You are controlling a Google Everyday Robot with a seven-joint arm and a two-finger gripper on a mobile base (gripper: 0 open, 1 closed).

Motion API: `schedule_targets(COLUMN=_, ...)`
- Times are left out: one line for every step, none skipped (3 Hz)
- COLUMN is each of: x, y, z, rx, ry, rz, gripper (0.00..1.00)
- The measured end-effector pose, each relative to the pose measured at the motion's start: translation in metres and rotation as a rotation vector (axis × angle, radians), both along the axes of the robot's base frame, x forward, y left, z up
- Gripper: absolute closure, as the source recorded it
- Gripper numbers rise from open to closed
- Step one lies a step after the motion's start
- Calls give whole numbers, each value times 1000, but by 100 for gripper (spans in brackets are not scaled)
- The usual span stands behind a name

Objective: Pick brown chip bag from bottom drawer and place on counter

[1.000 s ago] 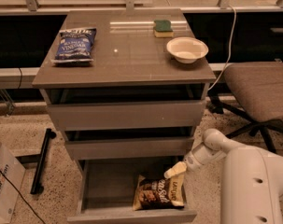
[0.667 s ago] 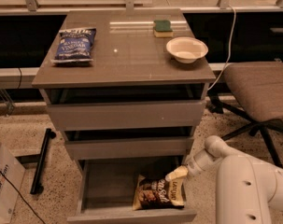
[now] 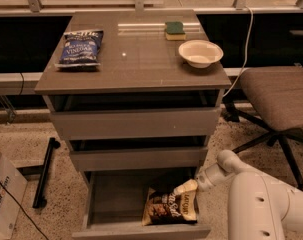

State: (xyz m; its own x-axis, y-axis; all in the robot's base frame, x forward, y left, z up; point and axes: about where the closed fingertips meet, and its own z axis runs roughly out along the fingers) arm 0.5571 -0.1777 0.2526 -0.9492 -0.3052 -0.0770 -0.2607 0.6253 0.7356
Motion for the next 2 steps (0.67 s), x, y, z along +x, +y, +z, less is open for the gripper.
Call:
schedule_targets(x=-3, y=14, z=9, rx=21, ry=-16, rz=16, gripper=19)
schedule_targets(x=-6, y=29, z=15, rx=50, ry=-25, rz=33, gripper=43)
